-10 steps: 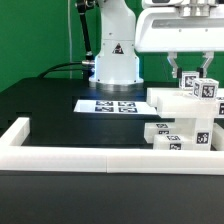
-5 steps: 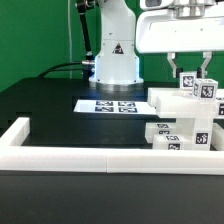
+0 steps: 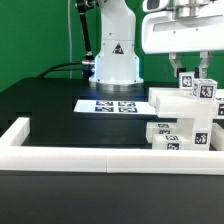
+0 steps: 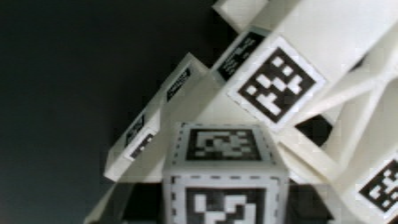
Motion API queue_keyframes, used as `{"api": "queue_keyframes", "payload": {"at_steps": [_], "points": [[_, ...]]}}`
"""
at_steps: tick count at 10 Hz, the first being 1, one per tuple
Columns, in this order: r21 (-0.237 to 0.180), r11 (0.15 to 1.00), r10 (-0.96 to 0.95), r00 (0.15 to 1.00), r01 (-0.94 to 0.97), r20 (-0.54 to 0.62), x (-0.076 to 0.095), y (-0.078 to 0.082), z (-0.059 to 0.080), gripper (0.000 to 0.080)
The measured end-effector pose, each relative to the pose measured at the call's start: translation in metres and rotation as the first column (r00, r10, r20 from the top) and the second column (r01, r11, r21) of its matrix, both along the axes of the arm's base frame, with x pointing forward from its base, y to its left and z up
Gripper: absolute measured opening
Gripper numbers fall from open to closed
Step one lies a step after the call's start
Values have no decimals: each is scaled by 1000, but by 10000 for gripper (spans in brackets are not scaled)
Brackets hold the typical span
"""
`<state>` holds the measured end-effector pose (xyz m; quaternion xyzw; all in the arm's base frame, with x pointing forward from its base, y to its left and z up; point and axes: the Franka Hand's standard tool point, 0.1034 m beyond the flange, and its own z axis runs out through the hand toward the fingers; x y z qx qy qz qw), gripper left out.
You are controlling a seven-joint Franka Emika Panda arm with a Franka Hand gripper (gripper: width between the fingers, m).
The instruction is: Assemble chair
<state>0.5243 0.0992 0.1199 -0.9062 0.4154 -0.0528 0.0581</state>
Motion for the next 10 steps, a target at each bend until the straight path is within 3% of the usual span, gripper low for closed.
{"api": "queue_keyframes", "payload": {"at_steps": [1,2,3,4,5,10], "points": [[-4,1000,29,1000,-29,2,0,0,0,293],[-8,998,55,998,-55,3,0,0,0,482],[-16,994,105,995,-104,6,1,1,1,482],[-36,973,227,974,-226,13,2,1,2,609],[-60,927,371,928,-370,16,2,1,2,643],[-135,672,734,679,-728,-10,-1,6,0,649]]}}
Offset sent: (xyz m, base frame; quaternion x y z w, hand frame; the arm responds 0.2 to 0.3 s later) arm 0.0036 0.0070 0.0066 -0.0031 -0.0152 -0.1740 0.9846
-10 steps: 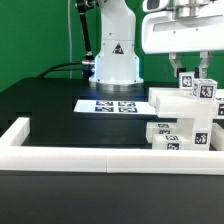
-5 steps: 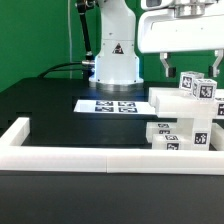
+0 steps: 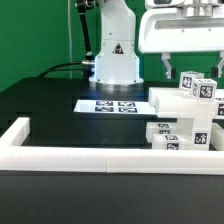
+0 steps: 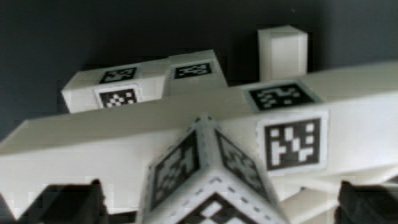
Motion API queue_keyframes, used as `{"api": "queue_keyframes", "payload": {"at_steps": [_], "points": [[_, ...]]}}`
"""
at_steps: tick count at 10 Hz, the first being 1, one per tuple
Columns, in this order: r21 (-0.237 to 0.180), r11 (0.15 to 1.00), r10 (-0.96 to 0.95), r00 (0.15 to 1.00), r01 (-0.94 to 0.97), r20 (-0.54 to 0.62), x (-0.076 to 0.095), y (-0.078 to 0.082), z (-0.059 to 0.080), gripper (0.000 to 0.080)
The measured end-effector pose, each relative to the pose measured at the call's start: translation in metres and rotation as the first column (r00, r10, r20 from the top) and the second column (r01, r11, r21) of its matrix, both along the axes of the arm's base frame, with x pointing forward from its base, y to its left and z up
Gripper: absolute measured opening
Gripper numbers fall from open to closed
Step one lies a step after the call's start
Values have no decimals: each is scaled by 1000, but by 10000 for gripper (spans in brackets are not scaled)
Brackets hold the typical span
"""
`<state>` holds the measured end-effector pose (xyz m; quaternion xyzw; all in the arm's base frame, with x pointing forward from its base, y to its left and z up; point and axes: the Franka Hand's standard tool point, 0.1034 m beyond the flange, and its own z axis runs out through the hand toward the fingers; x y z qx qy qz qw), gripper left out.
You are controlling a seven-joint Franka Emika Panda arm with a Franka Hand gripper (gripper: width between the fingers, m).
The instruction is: Assemble chair
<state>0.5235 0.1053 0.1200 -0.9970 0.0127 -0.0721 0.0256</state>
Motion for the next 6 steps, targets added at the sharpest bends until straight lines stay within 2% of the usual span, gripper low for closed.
{"api": "queue_keyframes", "payload": {"at_steps": [3,6], "points": [[-40,974,223,975,-222,6,1,-3,0,649],[-52,958,281,960,-280,5,1,-5,0,626]]}}
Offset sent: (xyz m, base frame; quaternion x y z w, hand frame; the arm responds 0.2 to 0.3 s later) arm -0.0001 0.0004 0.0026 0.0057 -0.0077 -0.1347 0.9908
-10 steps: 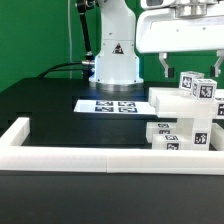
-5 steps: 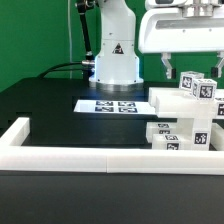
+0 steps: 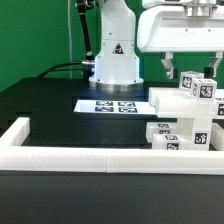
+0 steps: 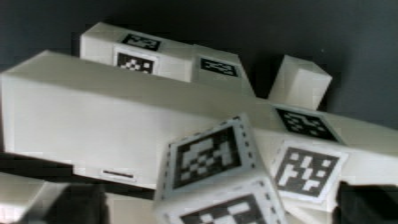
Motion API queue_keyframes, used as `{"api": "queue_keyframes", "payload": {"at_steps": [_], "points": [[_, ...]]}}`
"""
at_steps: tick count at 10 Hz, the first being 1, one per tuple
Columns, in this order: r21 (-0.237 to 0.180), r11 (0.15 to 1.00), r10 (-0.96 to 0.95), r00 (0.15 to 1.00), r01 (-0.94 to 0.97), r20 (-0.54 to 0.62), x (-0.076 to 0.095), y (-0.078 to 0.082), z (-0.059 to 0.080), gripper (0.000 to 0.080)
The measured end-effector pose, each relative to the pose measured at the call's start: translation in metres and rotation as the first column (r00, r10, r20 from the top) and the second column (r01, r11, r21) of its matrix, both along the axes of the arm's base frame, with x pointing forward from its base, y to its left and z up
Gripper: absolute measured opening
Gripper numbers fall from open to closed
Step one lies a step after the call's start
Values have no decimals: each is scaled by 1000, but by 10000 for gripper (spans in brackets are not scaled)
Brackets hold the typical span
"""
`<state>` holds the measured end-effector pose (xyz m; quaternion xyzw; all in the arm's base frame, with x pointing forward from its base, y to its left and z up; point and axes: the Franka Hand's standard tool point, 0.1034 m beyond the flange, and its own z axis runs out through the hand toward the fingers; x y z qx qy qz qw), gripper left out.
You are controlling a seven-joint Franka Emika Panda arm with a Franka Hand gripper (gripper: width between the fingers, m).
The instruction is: Assemble chair
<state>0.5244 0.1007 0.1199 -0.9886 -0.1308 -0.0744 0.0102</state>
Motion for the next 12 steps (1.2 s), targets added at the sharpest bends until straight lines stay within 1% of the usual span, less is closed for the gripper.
{"api": "queue_keyframes", "payload": {"at_steps": [1,2,5,7,10,12], "points": [[0,1000,0,1000,0,0,0,0,0,443],[0,1000,0,1000,0,0,0,0,0,280],[4,1000,-25,1000,25,-1,0,0,0,284],[32,975,-218,976,218,-10,0,1,0,284],[73,874,-479,877,480,-25,2,3,-1,285],[89,801,-591,806,592,-42,2,3,-1,285]]}}
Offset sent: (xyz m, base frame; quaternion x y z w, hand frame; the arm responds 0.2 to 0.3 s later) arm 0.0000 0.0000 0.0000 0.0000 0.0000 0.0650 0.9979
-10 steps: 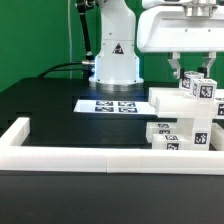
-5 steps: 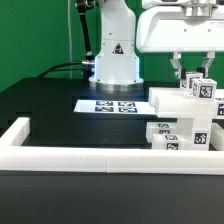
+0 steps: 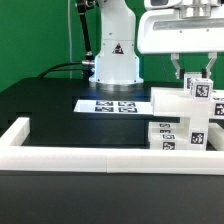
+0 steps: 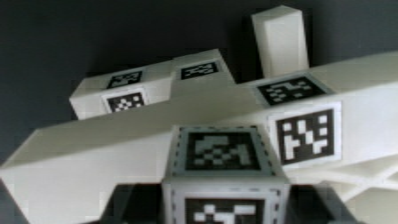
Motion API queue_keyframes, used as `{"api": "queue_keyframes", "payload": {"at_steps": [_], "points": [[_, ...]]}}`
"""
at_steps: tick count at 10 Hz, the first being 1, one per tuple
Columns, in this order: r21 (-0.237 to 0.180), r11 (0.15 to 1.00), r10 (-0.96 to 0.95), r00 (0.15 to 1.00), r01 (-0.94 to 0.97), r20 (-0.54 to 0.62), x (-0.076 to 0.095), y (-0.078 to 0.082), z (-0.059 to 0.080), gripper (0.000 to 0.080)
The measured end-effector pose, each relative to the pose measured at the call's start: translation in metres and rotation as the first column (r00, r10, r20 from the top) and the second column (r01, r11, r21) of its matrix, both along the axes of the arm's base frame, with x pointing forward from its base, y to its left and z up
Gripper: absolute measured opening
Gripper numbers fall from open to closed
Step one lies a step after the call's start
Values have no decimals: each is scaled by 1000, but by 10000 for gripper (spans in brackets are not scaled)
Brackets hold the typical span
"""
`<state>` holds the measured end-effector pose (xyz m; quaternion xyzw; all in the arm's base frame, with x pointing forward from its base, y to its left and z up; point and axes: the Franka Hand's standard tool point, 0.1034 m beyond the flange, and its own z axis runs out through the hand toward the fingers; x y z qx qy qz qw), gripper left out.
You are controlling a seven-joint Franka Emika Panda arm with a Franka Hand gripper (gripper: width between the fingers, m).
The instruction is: Assemble chair
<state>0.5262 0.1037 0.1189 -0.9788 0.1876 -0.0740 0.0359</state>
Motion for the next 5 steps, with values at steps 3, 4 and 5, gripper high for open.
{"api": "queue_keyframes", "payload": {"at_steps": [3,4,5], "points": [[19,995,-95,995,95,-5,0,0,0,285],[11,997,-70,998,70,-4,0,1,0,285],[0,999,-34,999,34,-3,0,2,0,518]]}}
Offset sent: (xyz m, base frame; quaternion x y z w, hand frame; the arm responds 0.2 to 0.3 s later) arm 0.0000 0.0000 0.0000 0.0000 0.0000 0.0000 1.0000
